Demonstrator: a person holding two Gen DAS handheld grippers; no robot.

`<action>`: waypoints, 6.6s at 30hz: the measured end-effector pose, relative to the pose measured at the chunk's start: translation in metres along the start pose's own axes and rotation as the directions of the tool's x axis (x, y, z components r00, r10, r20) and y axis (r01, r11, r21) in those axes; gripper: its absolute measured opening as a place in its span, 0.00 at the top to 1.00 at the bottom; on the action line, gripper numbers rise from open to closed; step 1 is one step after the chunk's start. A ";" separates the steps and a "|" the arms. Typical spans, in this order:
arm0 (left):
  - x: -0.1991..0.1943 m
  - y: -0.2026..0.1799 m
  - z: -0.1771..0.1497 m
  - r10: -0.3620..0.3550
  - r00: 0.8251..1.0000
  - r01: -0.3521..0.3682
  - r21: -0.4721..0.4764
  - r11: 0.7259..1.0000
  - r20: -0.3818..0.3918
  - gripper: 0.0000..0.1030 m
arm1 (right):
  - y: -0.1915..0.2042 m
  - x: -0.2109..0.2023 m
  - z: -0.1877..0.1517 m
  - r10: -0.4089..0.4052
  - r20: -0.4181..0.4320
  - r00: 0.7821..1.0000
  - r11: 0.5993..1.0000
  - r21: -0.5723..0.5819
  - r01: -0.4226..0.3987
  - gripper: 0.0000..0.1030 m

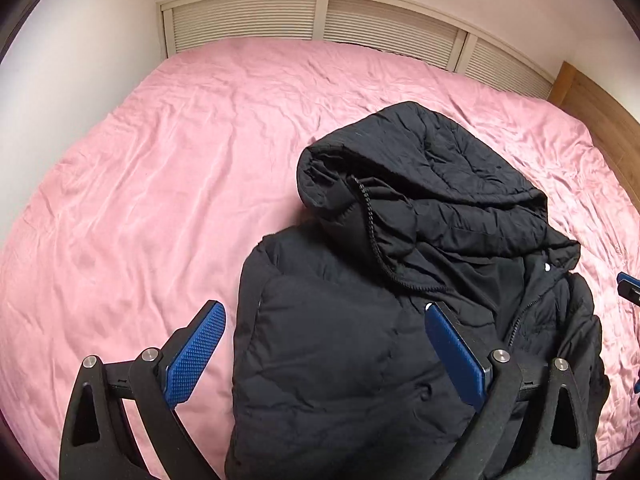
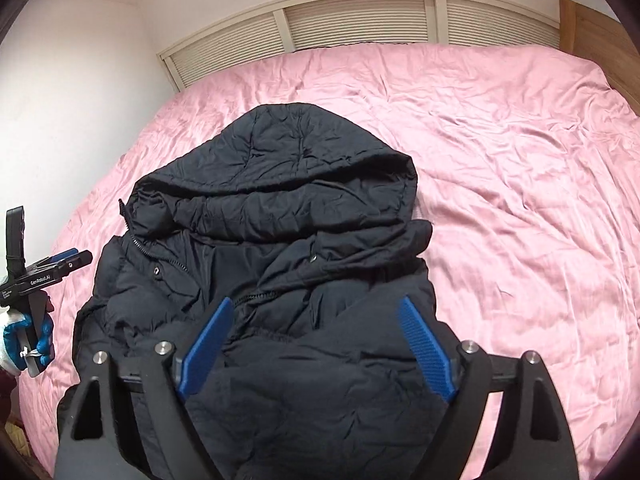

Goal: Fold large clothes
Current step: 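Move both grippers to the coat hem opposite the hood, then grasp the coat hem with both grippers and fold it toward the hood, then lower the folded hem and open both grippers, then press the folded coat flat with both open grippers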

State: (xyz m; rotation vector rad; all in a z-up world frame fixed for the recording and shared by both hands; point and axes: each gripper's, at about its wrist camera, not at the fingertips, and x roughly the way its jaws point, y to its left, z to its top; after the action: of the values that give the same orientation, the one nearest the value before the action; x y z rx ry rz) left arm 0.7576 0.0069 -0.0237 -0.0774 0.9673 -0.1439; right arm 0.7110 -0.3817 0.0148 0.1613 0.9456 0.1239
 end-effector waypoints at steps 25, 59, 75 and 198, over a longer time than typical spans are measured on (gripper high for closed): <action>0.133 0.027 0.148 -0.188 0.972 0.152 -0.232 0.961 -0.140 0.04 | -0.097 0.136 0.146 0.076 -0.005 0.997 0.963 0.260 -0.072 0.17; 0.181 -0.023 0.132 -0.192 0.927 0.173 -0.087 0.981 -0.323 0.87 | -0.023 0.198 0.145 0.012 -0.171 0.985 0.999 -0.042 -0.019 0.88; 0.051 -0.011 0.040 -0.235 0.959 0.233 -0.030 0.972 -0.160 0.91 | 0.014 0.068 0.035 0.049 -0.034 0.998 0.983 -0.174 -0.055 0.88; 0.045 -0.101 -0.071 -0.087 0.988 0.102 0.117 0.988 -0.125 0.43 | 0.051 0.075 -0.101 -0.012 -0.179 0.984 1.000 -0.024 0.008 0.48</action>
State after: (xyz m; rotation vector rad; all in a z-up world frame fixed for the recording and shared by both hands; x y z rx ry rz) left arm 0.7151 -0.1003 -0.0878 -0.0006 1.0721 -0.2981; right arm 0.6704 -0.3106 -0.0930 0.1249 1.1239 0.1415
